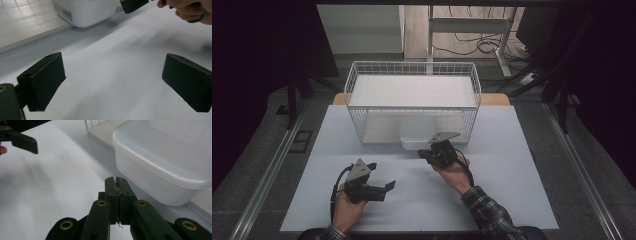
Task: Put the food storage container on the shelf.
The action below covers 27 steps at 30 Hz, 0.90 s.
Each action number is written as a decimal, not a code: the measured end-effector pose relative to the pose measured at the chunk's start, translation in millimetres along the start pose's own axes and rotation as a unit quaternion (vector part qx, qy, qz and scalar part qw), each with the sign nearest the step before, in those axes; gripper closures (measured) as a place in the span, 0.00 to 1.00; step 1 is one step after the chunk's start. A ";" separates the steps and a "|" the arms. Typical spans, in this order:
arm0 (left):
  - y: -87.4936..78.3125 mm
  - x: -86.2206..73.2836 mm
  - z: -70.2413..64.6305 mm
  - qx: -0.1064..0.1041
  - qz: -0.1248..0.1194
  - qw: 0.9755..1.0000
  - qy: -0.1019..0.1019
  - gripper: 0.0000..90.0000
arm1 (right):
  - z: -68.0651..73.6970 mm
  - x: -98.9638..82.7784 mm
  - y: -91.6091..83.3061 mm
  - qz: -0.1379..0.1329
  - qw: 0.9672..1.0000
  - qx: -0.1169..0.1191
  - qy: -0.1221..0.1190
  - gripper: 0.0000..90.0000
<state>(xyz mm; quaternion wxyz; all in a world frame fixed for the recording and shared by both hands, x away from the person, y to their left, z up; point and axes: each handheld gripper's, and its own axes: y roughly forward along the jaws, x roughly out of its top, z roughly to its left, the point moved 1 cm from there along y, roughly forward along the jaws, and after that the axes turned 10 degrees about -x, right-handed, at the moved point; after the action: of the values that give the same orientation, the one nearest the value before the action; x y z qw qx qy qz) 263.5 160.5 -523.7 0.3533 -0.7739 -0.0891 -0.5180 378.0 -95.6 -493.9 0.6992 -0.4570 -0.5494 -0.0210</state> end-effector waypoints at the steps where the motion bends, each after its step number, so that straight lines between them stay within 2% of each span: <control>1: 0.0 0.0 0.0 0.000 0.000 1.000 0.000 0.04 | 0.0 0.0 0.0 0.000 1.000 0.000 0.000 0.97; 9: -2.4 -3.3 -3.3 0.000 0.001 1.000 0.003 0.04 | -0.6 2.8 15.3 0.009 1.000 -0.008 -0.006 0.97; 16: -1.8 -4.8 -1.7 -0.001 0.003 1.000 -0.001 0.04 | -12.0 6.6 25.5 0.008 1.000 -0.016 0.019 0.97; 27: -0.5 -5.6 -0.5 -0.008 0.005 1.000 -0.004 0.04 | -21.0 17.1 39.3 0.006 0.999 -0.031 0.021 0.97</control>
<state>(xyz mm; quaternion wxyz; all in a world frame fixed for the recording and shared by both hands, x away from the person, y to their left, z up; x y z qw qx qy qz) 260.4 161.8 -528.3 0.3495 -0.7789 -0.0824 -0.5142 421.4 -78.6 -504.2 0.6963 -0.4812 -0.5309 -0.0429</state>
